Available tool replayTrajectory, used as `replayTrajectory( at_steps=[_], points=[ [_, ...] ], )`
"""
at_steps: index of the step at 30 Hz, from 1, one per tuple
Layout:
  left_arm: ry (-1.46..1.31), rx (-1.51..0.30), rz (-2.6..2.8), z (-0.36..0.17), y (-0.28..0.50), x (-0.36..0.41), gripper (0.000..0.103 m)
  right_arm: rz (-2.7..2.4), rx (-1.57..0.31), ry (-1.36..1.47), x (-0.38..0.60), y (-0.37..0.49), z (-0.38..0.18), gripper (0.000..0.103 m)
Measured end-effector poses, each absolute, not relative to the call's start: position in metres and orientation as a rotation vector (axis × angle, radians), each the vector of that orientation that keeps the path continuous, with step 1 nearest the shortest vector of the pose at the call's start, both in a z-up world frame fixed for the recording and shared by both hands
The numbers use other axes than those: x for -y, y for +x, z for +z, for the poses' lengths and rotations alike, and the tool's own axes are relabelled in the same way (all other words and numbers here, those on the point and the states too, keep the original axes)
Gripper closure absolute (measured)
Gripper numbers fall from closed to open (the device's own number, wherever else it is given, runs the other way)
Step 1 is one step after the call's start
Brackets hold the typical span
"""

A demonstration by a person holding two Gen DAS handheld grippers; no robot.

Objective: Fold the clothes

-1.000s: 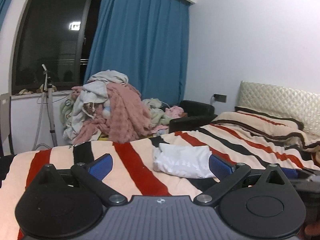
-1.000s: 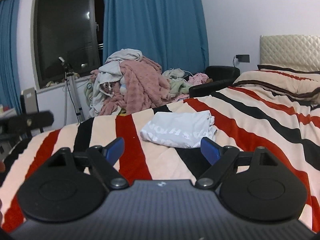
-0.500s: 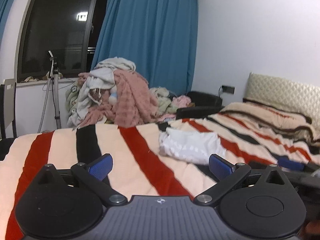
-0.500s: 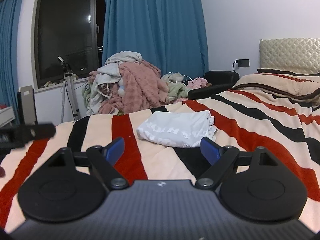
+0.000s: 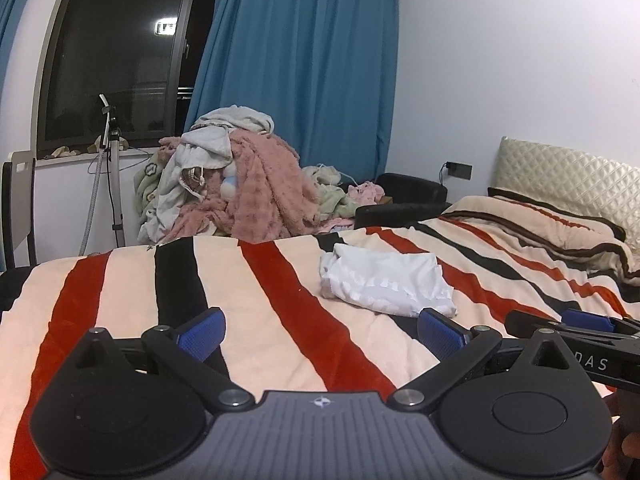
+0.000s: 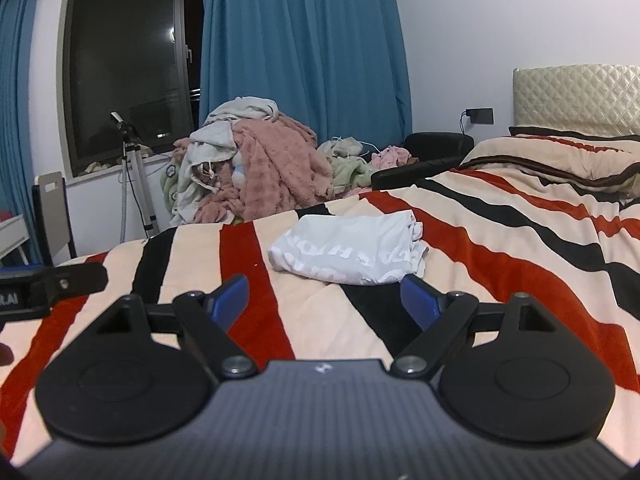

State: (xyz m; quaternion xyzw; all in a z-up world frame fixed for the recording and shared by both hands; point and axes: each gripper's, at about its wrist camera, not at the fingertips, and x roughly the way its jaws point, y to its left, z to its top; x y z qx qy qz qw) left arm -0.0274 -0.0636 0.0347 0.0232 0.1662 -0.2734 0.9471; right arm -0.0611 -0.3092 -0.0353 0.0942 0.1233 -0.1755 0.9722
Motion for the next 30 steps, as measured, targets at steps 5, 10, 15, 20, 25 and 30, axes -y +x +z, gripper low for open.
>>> replayTrajectory(
  at_steps=[5, 10, 15, 20, 25, 30],
  points=[
    [0.049, -0.345, -0.547, 0.0341, -0.0278, 0.0644, 0.0, -0.355, -0.259, 0.198, 0.3106, -0.0593, -0.037, 0.018],
    [0.049, -0.353, -0.541, 0.0332, -0.0275, 0.0653, 0.0, -0.357, -0.26, 0.197, 0.3098, -0.0591, -0.0381, 0.018],
    [0.048, -0.37, -0.53, 0.0303, -0.0258, 0.0673, 0.0, -0.356, -0.267, 0.204, 0.3108, -0.0584, -0.039, 0.018],
    [0.031, -0.383, -0.523, 0.0289, -0.0245, 0.0667, 0.0, -0.358, -0.268, 0.206, 0.3102, -0.0592, -0.0397, 0.018],
    [0.035, -0.373, -0.518, 0.0281, -0.0269, 0.0674, 0.0, -0.359, -0.272, 0.212, 0.3105, -0.0597, -0.0403, 0.018],
    [0.037, -0.367, -0.517, 0.0271, -0.0278, 0.0668, 0.0, -0.36, -0.278, 0.218, 0.3117, -0.0582, -0.041, 0.018]
  ],
)
